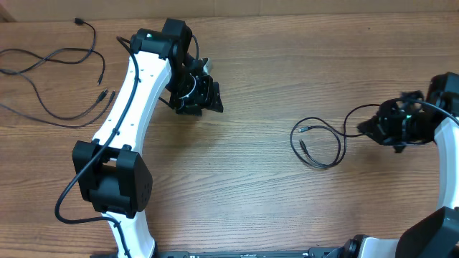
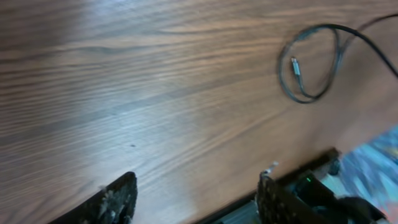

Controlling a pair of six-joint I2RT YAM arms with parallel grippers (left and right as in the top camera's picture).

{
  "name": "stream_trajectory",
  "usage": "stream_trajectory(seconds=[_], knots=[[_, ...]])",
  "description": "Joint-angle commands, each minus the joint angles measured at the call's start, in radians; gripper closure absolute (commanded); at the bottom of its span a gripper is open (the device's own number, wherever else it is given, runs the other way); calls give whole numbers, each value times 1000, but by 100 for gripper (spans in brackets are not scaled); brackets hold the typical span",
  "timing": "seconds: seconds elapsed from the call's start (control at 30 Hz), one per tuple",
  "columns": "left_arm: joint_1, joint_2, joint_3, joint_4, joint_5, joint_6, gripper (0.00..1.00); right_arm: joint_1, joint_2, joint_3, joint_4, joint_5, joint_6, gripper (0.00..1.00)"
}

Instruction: Untangle cables

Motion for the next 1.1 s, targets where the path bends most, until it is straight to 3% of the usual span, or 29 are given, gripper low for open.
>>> stream_trajectory(seconds=[0.0, 0.07, 0.2, 0.37, 0.5, 0.53, 0.57, 0.6, 0.63, 0.67, 0.7, 0.8, 0.87, 1.07], knots=[[1, 1, 3, -26, 200, 152, 35, 75, -53, 87, -25, -264, -92, 96], [14, 0, 9, -53, 299, 222, 41, 134, -68, 129, -29, -319, -92, 96], [62, -5, 60, -124, 369, 290, 94, 282, -80, 229, -11, -395, -76, 96], [153, -7, 175, -228, 367, 299, 96, 493, -80, 310, 141, -359, 74, 96], [212, -26, 217, -250, 369, 287, 96, 655, -69, 309, 251, -114, 249, 96], [225, -31, 218, -250, 365, 284, 94, 692, -61, 308, 261, -45, 280, 96], [236, -33, 218, -250, 353, 283, 84, 731, -51, 308, 268, 19, 304, 91], [244, -35, 218, -250, 340, 280, 78, 760, -41, 308, 273, 70, 317, 77], [251, -35, 218, -250, 322, 280, 64, 791, -29, 308, 275, 126, 330, 56], [256, -35, 218, -250, 303, 280, 15, 818, -16, 308, 275, 173, 337, 34], [256, -35, 218, -250, 264, 280, 0, 844, 2, 308, 274, 217, 336, 13], [248, -35, 218, -250, 239, 280, 1, 851, 24, 308, 261, 236, 336, 0], [236, -35, 218, -250, 239, 282, 11, 830, 24, 309, 247, 236, 336, 0], [141, -35, 207, -250, 126, 256, 23, 702, 19, 309, 161, 236, 329, 0]])
